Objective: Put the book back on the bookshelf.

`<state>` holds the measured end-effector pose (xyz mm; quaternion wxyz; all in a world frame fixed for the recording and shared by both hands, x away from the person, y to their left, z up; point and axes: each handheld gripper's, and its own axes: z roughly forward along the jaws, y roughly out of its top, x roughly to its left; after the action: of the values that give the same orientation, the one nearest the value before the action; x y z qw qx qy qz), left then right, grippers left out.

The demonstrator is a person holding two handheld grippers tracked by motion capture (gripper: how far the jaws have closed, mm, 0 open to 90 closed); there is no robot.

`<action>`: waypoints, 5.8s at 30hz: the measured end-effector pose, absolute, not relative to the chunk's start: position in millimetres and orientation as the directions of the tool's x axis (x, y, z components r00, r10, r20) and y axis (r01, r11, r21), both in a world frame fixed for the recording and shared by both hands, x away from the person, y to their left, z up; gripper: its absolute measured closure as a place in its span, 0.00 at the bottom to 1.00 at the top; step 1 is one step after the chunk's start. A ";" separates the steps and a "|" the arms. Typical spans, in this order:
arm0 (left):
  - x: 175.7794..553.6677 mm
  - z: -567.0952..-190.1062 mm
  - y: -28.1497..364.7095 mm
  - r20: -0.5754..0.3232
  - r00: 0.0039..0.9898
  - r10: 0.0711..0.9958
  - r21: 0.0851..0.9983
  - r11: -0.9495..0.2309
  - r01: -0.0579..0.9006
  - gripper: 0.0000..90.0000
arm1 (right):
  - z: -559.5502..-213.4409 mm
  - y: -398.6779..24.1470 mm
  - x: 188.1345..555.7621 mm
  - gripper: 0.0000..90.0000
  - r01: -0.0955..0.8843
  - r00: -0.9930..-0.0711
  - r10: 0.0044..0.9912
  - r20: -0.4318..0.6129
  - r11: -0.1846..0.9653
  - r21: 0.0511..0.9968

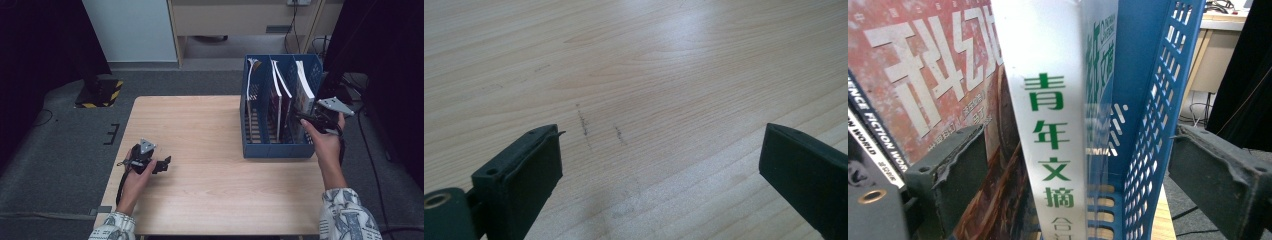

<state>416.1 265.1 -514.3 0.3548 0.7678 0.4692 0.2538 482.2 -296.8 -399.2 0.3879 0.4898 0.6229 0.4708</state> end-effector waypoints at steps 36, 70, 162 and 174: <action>416.3 -515.4 263.5 0.056 0.437 0.898 0.779 -0.313 0.543 0.04 | -398.7 -294.6 456.1 0.14 0.216 -0.250 0.967 -0.051 0.107 0.971; 417.1 -518.8 263.2 0.057 0.435 0.899 0.764 -0.319 0.560 0.03 | -416.1 -278.2 416.3 0.14 0.226 -0.310 0.950 -0.020 0.094 0.970; 422.1 -537.1 256.9 0.006 0.449 0.894 0.701 -0.323 0.636 0.01 | -466.8 -152.8 381.6 0.12 0.330 -0.695 0.717 -0.062 0.395 0.857; 421.9 -537.1 256.8 0.007 0.448 0.894 0.700 -0.324 0.636 0.01 | -492.0 -122.6 374.1 0.12 0.342 -0.768 0.637 -0.064 0.493 0.800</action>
<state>421.9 256.8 -537.1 0.3204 0.7884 0.4850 0.2012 374.1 -122.6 -492.0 0.1791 0.2895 0.8451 0.4121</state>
